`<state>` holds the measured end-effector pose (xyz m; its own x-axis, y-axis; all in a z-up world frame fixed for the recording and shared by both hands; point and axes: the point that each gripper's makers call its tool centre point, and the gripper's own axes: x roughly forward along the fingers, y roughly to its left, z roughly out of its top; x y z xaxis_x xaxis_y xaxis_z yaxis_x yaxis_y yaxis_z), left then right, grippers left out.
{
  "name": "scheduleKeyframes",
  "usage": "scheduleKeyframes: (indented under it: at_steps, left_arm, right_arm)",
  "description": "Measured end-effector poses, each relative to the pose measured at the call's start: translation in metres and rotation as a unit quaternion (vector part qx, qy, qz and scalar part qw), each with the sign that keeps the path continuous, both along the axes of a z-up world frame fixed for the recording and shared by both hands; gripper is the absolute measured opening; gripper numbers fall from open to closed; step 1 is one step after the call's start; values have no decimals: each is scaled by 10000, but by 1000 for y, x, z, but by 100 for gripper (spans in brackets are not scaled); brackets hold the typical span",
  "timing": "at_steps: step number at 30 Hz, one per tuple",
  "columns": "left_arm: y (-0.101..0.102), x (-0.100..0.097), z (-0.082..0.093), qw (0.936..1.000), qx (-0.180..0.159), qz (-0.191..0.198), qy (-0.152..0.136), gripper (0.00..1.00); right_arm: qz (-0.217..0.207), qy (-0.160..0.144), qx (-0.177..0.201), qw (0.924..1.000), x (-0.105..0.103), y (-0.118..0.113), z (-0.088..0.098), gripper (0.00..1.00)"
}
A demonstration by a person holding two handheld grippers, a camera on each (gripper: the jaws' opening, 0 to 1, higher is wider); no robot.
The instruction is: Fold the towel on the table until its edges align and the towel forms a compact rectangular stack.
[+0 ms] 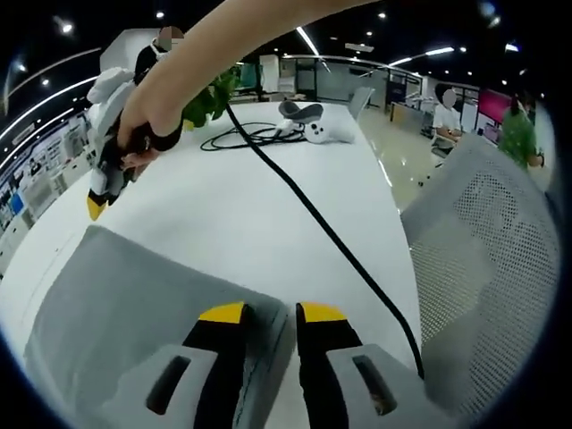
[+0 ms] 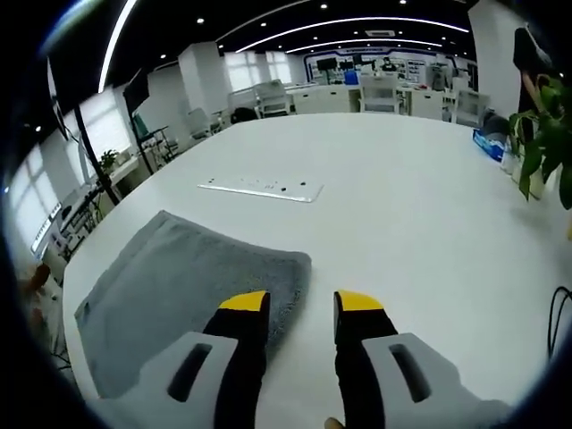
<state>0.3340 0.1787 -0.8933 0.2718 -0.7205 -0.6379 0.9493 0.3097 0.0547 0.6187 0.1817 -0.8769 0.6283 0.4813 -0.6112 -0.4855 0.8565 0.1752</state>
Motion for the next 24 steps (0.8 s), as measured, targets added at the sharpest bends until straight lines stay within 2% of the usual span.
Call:
scheduleKeyframes:
  at_steps: [4,7,17,21,24]
  left_arm:
    - [-2,-4,-3,9998,-86,-8,164,16]
    - [-5,0,-6,10000,-23,-13,40,16]
    - [-5,-3,-16,9999,6,-28,151,16]
    - [-6,-2,-18,9998,-27,24,188,16]
    - [-6,-2,-18,9998,10,61,204,16]
  right_arm:
    - [5,55,-39,10000,5,-1,-10,27]
    - [-22,93,-102,9999,7,-3,-17,26]
    - [-98,74,-62,9999,16,1,-16,25]
    - [-188,116,17,9998,18,2,-18,23]
    - [-456,170,288,9984,23,1,-20,22]
